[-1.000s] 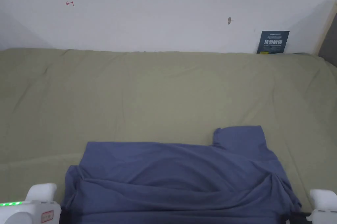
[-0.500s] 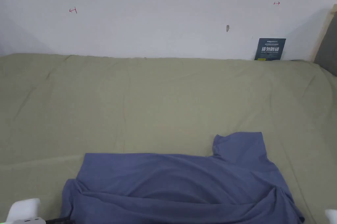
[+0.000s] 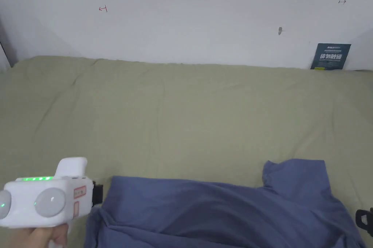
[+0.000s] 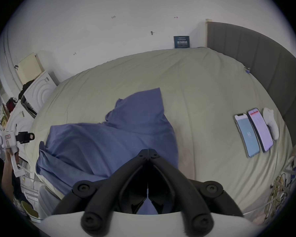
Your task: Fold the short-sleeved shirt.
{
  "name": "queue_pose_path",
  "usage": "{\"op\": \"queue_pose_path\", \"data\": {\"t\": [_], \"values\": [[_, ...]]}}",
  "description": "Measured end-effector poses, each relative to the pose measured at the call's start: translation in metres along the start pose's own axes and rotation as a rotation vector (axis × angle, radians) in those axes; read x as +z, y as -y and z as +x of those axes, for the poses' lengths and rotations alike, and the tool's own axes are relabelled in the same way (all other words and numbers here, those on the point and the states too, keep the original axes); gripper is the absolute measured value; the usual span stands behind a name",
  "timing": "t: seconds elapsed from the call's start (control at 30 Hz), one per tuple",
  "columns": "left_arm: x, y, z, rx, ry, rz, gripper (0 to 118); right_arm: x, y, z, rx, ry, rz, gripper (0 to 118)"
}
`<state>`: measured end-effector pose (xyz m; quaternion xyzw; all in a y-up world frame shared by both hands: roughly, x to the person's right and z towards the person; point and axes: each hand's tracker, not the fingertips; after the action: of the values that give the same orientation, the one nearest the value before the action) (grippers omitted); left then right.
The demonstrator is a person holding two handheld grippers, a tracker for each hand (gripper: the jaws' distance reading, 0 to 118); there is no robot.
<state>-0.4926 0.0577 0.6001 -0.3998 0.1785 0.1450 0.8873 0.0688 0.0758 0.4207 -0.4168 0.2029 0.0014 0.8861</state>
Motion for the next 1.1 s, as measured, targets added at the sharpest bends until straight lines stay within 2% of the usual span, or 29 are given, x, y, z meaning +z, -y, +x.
{"op": "queue_pose_path", "data": {"t": [0.1, 0.13, 0.17, 0.2, 0.23, 0.27, 0.33, 0.47, 0.53, 0.57, 0.63, 0.67, 0.7, 0.73, 0.77, 0.8, 0.83, 0.87, 0.93, 1.07, 1.1], "values": [[-0.031, -0.022, 0.003, 0.002, 0.003, -0.01, 3, -0.023, -0.014, -0.003, 0.01, 0.006, -0.016, 0], [-0.044, -0.029, 0.005, -0.001, 0.002, -0.023, 32, -0.029, -0.014, 0.002, 0.01, 0.008, -0.021, 0], [-0.058, -0.035, 0.005, -0.012, 0.002, -0.044, 85, -0.036, -0.017, 0.004, 0.006, 0.006, -0.031, 0], [-0.076, -0.038, 0.006, -0.023, -0.027, -0.118, 118, -0.042, -0.019, 0.006, 0.0, 0.006, -0.039, 0], [-0.083, -0.044, 0.009, -0.024, -0.039, -0.163, 114, -0.049, -0.022, 0.007, -0.002, 0.006, -0.045, 0], [-0.095, -0.048, 0.005, -0.093, -0.031, -0.134, 114, -0.053, -0.021, 0.011, -0.001, 0.009, -0.054, 0], [-0.113, -0.052, -0.003, -0.079, -0.087, -0.238, 114, -0.064, -0.024, 0.016, 0.002, 0.016, -0.073, 0], [-0.143, -0.036, 0.013, -0.108, -0.099, -0.241, 114, -0.087, -0.029, 0.031, 0.014, 0.044, -0.121, 0], [-0.149, -0.035, 0.012, -0.108, -0.084, -0.257, 110, -0.096, -0.031, 0.039, 0.016, 0.051, -0.128, 0], [-0.149, -0.033, 0.012, -0.104, -0.083, -0.256, 104, -0.102, -0.034, 0.042, 0.016, 0.058, -0.145, 0], [-0.125, -0.033, 0.027, -0.111, -0.086, -0.243, 83, -0.109, -0.039, 0.043, 0.023, 0.065, -0.15, 0], [-0.114, -0.033, 0.031, -0.129, -0.091, -0.218, 77, -0.112, -0.041, 0.043, 0.032, 0.063, -0.156, 0], [-0.108, -0.034, 0.033, -0.141, -0.085, -0.216, 77, -0.113, -0.043, 0.043, 0.038, 0.061, -0.158, 0], [-0.101, -0.034, 0.035, -0.145, -0.074, -0.21, 41, -0.116, -0.046, 0.042, 0.044, 0.063, -0.157, 1], [-0.113, -0.045, 0.024, -0.141, -0.045, -0.193, 4, -0.118, -0.05, 0.042, 0.042, 0.062, -0.158, 10], [-0.115, -0.048, 0.024, -0.144, -0.045, -0.226, 3, -0.119, -0.053, 0.041, 0.04, 0.057, -0.168, 35], [-0.116, -0.05, 0.024, -0.147, -0.058, -0.218, 3, -0.124, -0.056, 0.042, 0.039, 0.048, -0.191, 87], [-0.119, -0.052, 0.024, -0.158, -0.057, -0.227, 3, -0.129, -0.057, 0.041, 0.045, 0.033, -0.219, 114], [-0.124, -0.047, 0.026, -0.157, -0.062, -0.227, 3, -0.137, -0.057, 0.038, 0.072, 0.035, -0.222, 118], [-0.126, -0.046, 0.02, -0.122, -0.049, -0.229, 3, -0.169, -0.051, 0.04, 0.124, 0.056, -0.39, 118], [-0.126, -0.048, 0.019, -0.121, -0.046, -0.23, 3, -0.174, -0.048, 0.041, 0.136, 0.087, -0.402, 113]]}}
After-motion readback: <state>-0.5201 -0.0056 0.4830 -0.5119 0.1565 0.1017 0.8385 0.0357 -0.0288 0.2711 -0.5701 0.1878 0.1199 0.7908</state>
